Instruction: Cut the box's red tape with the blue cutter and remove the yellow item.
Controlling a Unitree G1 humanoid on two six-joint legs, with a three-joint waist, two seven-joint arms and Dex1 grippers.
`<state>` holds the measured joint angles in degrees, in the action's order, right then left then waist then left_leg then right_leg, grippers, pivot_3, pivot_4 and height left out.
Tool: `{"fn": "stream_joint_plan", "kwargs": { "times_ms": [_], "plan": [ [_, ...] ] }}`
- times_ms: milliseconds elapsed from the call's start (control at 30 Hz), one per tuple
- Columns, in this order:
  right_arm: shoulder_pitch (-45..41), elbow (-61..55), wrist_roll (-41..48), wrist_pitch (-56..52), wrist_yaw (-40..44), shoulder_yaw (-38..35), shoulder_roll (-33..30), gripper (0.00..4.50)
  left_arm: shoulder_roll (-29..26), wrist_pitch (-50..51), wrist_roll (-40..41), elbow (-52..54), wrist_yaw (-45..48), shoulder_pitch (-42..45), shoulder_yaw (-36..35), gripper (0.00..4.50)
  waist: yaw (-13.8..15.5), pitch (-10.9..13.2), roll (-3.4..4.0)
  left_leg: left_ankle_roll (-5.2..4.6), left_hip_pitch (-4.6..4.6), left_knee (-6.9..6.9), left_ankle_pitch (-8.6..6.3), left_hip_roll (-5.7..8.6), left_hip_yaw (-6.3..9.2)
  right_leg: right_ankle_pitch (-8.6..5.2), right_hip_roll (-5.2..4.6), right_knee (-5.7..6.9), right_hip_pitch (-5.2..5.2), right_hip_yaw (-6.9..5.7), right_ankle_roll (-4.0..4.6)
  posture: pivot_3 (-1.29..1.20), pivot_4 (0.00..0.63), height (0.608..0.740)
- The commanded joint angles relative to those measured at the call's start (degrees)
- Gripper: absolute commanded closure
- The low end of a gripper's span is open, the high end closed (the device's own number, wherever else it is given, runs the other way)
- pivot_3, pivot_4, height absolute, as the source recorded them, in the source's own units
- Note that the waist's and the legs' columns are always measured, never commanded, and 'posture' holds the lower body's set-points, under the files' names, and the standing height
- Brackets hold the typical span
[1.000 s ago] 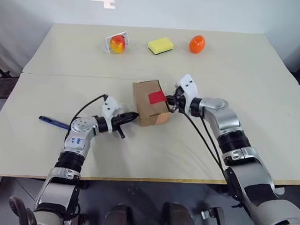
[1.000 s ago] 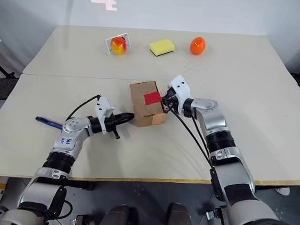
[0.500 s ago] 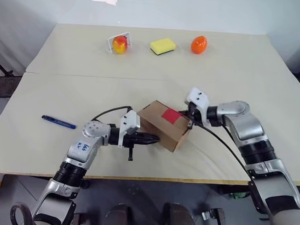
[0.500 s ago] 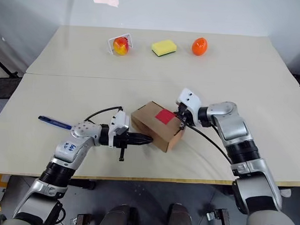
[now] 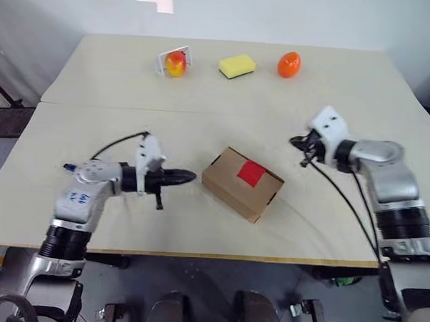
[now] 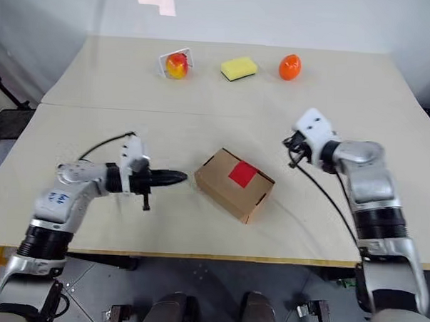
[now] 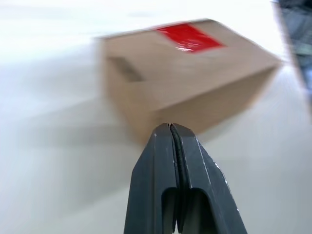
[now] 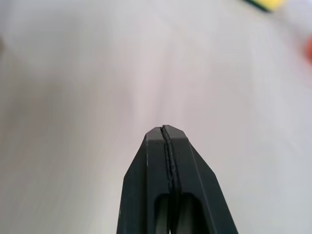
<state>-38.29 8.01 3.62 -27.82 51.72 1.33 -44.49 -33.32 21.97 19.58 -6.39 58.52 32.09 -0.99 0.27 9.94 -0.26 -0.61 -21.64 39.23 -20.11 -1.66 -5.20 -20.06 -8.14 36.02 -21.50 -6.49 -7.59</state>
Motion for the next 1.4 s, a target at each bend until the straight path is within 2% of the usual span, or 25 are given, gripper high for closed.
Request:
{"fn": "stream_joint_plan", "kwargs": {
  "times_ms": [33, 200, 333, 533, 867, 1100, 1200, 1300, 1400],
  "plan": [
    [7.6, -13.6, 3.2, -7.5, 6.0, -2.2, -7.8, 4.5, 1.6, -7.3, -1.5, -6.7, -2.7, 4.1, -2.3, 4.48, 0.7, 0.0, -0.01, -0.02, -0.01, 0.02, -0.01, 0.0, 0.0, 0.0, 0.0, 0.0, 0.0, -0.03, 0.0, 0.0, 0.15, 0.74],
    [14.5, -26.0, 8.5, -17.6, 7.8, -3.3, -12.2, 4.5, 6.1, -12.6, -2.5, -14.9, -2.4, 8.8, -0.8, 4.48, 0.8, 0.1, -0.1, -0.06, -0.02, 0.12, -0.03, 0.25, -0.19, 0.02, 0.0, -0.05, 0.0, -0.06, -0.03, 0.0, 0.15, 0.74],
    [16.9, -34.4, 12.3, -23.6, 4.7, -2.1, -8.9, 4.5, 11.5, -15.5, -3.2, -21.7, 2.7, 12.9, 3.4, 4.48, 1.1, 0.1, -0.17, -0.02, -0.06, 0.24, -0.01, 0.15, -0.19, 0.01, 0.1, -0.02, 0.02, -0.22, -0.03, 0.0, 0.15, 0.74],
    [17.2, -40.6, 16.1, -29.5, 1.5, -2.6, -7.4, 4.5, 14.4, -19.9, -5.0, -28.8, 6.4, 16.5, 5.4, 4.48, 1.0, 0.1, -0.17, -0.02, -0.53, 0.66, -0.02, 0.11, -0.17, 0.02, 0.13, 0.0, -0.1, -0.52, -0.03, 0.0, 0.15, 0.74],
    [20.8, -44.2, 19.8, -32.7, -1.0, -5.0, -10.7, 4.5, 17.1, -23.2, -6.6, -33.1, 7.8, 17.6, 5.8, 4.48, 1.2, 0.1, -0.18, -0.05, -0.67, 0.81, -0.03, 0.2, -0.02, 0.02, 0.04, 0.02, -0.04, -0.71, -0.04, 0.0, 0.15, 0.74],
    [19.7, -34.5, 19.6, -25.5, 2.4, -8.4, -15.1, 4.5, 12.9, -26.6, -6.8, -28.9, 0.6, 18.4, 0.8, 4.48, 1.1, 0.2, -0.28, -0.05, -0.67, 0.84, -0.03, 0.17, -0.02, 0.02, 0.04, 0.04, -0.04, -0.7, -0.04, 0.0, 0.15, 0.74],
    [17.5, -24.8, 17.2, -16.0, 6.8, -8.1, -18.1, 3.91, 9.5, -22.7, -8.0, -20.7, -7.2, 17.0, -1.5, 3.9, 0.9, 0.2, -0.32, -0.05, -0.66, 0.8, -0.03, 0.13, -0.01, 0.02, 0.05, 0.03, -0.05, -0.72, -0.04, 0.0, 0.15, 0.74],
    [11.7, -16.7, 16.4, -9.6, 8.6, -6.7, -16.8, 2.92, 7.6, -18.6, -6.8, -13.5, -10.5, 15.1, -3.2, 2.99, 0.5, 0.2, -0.31, -0.05, -0.65, 0.81, -0.03, 0.14, -0.01, 0.03, 0.02, 0.03, -0.05, -0.68, -0.04, 0.0, 0.15, 0.74],
    [4.6, -6.2, 16.4, 1.3, 12.9, -5.5, -12.2, 1.88, 4.0, -8.6, -5.9, -1.5, -17.4, 11.2, -7.8, 2.03, -0.2, 0.2, -0.32, -0.05, -0.64, 0.82, -0.03, 0.08, 0.06, 0.03, 0.03, 0.05, -0.04, -0.72, -0.05, 0.0, 0.15, 0.74]
  ]
}}
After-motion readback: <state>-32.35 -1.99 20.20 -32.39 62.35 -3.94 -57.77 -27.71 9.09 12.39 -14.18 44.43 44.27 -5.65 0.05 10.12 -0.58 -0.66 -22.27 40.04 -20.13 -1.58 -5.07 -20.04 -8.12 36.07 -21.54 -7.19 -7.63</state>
